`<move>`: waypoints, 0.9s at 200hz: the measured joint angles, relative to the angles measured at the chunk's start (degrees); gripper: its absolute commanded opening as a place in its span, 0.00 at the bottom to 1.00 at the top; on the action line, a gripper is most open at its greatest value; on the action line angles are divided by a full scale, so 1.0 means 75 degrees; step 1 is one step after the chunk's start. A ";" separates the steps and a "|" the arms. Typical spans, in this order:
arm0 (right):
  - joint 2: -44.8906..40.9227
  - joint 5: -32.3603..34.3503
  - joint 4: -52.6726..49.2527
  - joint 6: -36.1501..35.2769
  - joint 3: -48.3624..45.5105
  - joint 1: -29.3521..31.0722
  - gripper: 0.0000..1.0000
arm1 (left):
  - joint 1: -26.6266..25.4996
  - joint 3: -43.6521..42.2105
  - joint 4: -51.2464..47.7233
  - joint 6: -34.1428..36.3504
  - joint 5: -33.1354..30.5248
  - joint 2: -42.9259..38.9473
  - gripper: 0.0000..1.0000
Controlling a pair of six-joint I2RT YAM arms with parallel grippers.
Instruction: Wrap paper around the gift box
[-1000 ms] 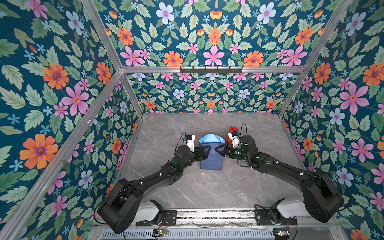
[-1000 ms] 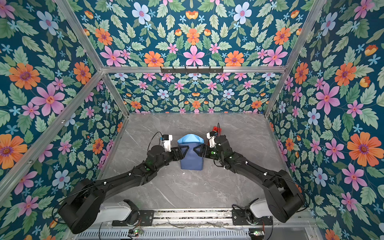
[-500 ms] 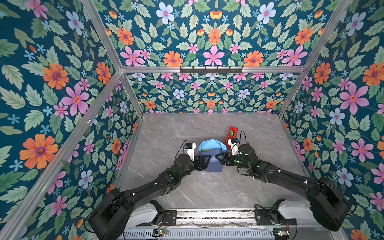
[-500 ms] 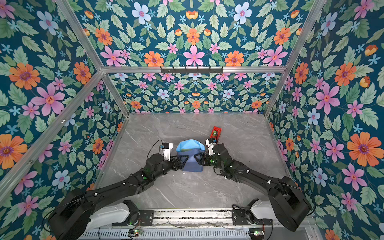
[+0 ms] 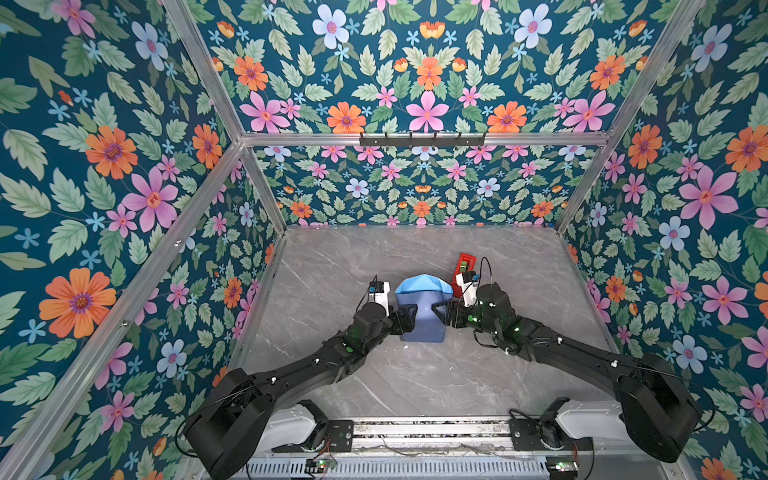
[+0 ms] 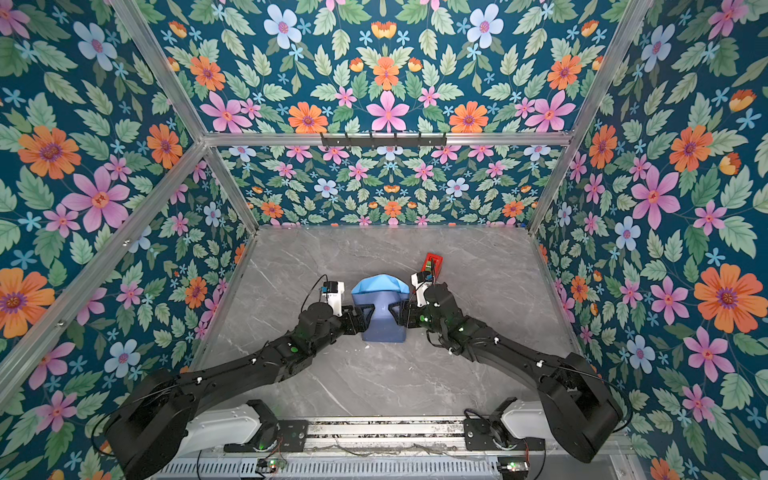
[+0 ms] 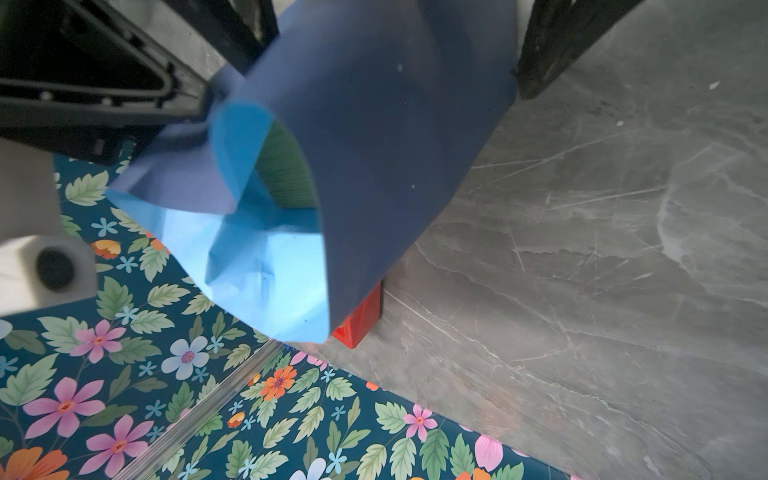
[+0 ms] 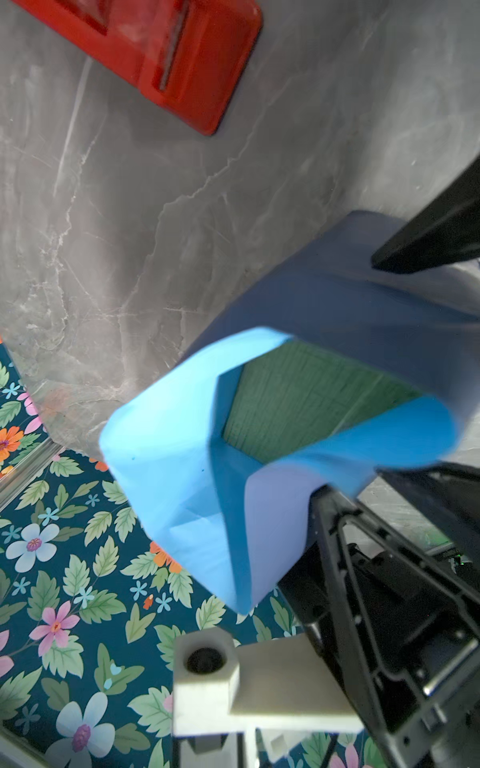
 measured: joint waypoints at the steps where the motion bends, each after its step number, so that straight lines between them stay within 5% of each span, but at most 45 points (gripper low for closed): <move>1: 0.0003 0.0009 -0.0009 0.0000 0.0009 0.0000 0.73 | 0.0000 0.0000 0.0000 0.0003 0.0000 0.0000 0.89; 70: 0.0385 0.0851 -0.0694 -0.0184 0.0326 -0.0006 0.70 | 0.0041 0.0227 -0.0122 0.0210 -0.0248 0.0070 0.88; 180: 0.0653 0.0976 -0.1180 -0.0490 0.0807 -0.0006 0.64 | 0.0198 0.0641 -0.0114 0.0656 -0.0629 0.0915 0.75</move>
